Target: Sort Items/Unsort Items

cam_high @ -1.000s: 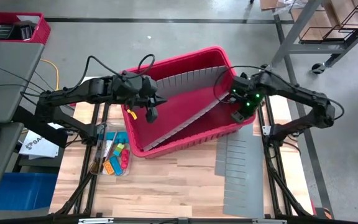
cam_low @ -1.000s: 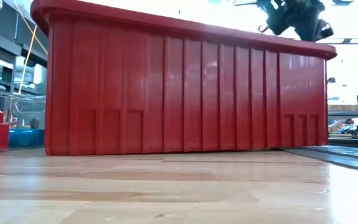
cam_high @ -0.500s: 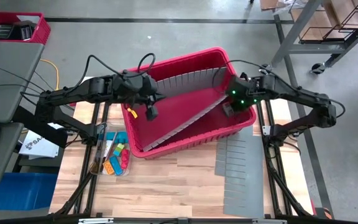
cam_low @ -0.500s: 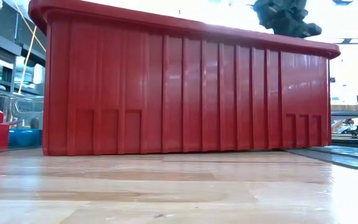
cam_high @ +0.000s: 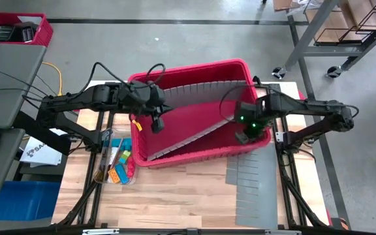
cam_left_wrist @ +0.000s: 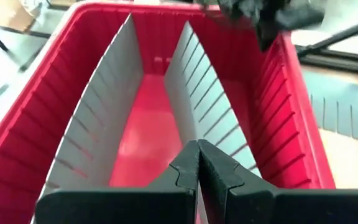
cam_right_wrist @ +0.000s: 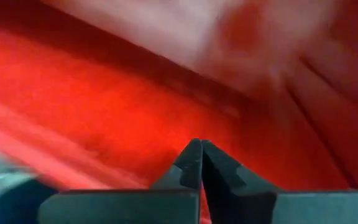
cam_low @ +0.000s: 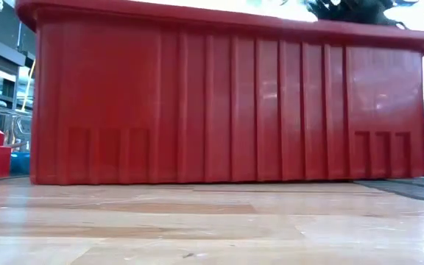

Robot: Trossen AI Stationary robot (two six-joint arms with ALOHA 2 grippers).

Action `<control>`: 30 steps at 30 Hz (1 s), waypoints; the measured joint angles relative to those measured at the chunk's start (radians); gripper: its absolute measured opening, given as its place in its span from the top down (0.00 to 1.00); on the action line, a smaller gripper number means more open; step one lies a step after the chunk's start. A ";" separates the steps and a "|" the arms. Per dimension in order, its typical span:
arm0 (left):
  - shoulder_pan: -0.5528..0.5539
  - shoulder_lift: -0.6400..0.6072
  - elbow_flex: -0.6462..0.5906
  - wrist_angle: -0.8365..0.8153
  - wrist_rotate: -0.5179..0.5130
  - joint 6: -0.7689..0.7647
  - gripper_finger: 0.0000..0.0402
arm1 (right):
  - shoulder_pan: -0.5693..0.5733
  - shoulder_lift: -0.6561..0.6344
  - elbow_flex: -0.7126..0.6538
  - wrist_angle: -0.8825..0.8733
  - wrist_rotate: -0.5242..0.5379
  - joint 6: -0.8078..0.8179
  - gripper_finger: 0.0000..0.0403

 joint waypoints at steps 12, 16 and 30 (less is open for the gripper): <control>-0.096 0.000 0.000 -0.156 0.002 -0.018 0.99 | 0.242 0.000 0.062 0.107 -0.034 0.259 1.00; -0.111 0.000 0.000 -0.133 0.002 0.035 0.99 | 0.271 -0.002 0.151 0.131 0.077 0.224 1.00; -0.048 0.005 0.000 0.125 -0.001 0.393 0.77 | 0.107 0.060 0.394 -0.202 0.248 -0.742 0.75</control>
